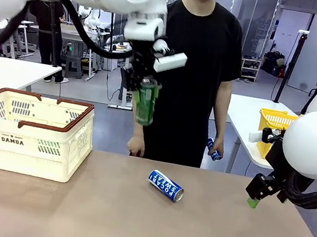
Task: Place the drinks into the Shopping basket.
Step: Pick up one drink and place it into the Shopping basket.
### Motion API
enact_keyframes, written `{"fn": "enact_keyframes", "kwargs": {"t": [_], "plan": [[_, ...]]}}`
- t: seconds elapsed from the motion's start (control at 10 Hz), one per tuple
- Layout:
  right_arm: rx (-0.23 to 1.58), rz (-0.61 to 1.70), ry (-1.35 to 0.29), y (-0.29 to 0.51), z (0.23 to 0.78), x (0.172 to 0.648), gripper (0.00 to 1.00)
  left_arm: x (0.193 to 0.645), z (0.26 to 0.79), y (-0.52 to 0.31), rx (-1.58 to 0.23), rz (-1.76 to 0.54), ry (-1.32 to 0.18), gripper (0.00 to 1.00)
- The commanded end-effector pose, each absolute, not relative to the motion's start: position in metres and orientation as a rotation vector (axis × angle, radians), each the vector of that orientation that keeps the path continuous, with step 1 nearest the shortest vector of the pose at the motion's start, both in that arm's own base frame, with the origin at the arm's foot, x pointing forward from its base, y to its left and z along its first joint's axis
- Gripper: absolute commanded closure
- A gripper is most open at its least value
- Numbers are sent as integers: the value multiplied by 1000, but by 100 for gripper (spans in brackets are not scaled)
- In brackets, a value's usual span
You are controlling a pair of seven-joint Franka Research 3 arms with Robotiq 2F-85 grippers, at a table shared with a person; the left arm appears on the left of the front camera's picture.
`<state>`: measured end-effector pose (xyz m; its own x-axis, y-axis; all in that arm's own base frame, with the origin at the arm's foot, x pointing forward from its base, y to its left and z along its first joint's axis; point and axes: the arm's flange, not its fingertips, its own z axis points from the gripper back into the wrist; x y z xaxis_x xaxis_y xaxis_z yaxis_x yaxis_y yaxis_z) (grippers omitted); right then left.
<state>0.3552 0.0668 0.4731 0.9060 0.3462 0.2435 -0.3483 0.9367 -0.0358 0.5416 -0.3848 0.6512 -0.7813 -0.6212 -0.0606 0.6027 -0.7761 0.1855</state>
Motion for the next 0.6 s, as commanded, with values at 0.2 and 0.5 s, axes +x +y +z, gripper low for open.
{"fn": "enact_keyframes", "kwargs": {"t": [0.2, 0.5], "plan": [[14, 365, -246, 66, 473, 355, 7, 586, 717, -299, 194, -2177, -324, 40], [14, 365, -246, 66, 473, 355, 7, 602, 721, -193, 220, -1932, -430, 40]]}}
